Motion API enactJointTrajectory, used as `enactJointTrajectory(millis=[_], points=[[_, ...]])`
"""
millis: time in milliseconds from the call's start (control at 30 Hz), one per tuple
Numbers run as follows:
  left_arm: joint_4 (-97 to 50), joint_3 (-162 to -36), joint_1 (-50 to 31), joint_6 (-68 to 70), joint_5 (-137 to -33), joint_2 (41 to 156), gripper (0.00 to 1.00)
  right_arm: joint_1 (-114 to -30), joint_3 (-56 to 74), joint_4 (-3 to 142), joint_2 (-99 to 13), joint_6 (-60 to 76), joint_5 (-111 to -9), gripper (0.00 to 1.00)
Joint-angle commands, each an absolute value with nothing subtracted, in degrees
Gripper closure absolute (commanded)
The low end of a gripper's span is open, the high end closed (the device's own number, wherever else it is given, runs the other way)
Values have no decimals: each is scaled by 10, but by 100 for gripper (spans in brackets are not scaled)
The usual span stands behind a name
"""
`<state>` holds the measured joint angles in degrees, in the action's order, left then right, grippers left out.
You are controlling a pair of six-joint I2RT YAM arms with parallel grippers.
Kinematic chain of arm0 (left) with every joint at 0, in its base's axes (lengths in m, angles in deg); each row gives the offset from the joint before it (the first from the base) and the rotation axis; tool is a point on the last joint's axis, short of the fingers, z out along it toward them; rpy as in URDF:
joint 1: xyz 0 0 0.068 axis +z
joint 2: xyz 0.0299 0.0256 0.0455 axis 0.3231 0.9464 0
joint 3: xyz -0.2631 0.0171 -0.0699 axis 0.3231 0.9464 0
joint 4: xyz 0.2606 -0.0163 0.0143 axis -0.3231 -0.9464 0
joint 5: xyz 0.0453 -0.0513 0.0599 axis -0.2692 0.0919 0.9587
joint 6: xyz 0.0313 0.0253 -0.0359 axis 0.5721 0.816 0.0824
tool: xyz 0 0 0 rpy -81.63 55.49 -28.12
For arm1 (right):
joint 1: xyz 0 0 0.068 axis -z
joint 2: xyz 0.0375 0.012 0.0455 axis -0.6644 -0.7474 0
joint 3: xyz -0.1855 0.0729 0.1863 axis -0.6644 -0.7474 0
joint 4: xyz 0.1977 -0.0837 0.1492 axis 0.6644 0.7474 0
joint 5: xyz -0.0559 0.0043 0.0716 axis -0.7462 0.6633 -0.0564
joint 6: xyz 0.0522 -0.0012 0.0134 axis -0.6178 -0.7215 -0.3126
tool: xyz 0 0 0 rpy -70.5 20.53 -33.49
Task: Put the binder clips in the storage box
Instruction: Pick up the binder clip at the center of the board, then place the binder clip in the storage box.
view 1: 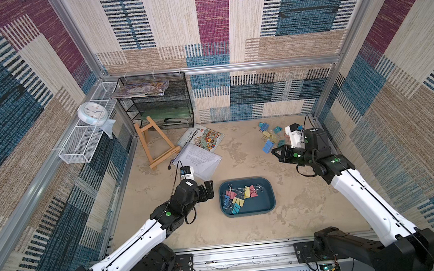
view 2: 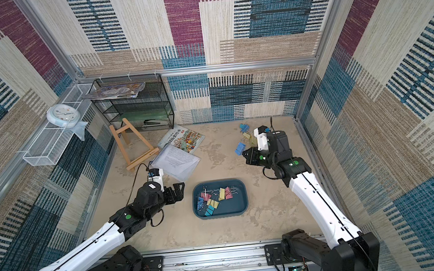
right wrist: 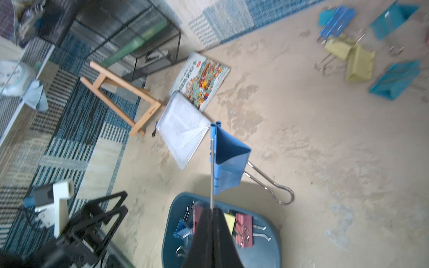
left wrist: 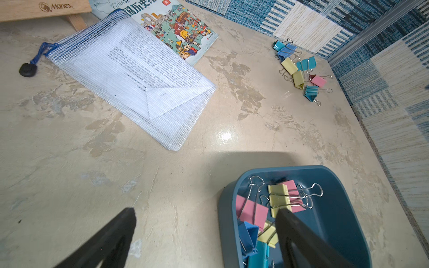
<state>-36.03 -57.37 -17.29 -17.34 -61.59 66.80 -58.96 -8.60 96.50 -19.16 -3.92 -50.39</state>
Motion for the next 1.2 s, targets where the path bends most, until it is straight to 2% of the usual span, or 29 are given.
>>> enactJointTrajectory(millis=[0,200,500,1000,1167], points=[[-358,-569,-172,-181,-614,663,2,-629,-94,1043,-188,-33,-458,100],[-350,-564,-172,-190,-620,662,2,-718,-103,1078,-228,-31,-452,100],[-343,-561,-172,-191,-624,665,2,-787,-141,1086,-317,-16,-447,100],[-346,-561,-172,-195,-629,663,2,-820,-159,1044,-421,-16,-458,100],[-344,-564,-172,-192,-628,665,2,-821,-153,1050,-424,-15,-483,84]])
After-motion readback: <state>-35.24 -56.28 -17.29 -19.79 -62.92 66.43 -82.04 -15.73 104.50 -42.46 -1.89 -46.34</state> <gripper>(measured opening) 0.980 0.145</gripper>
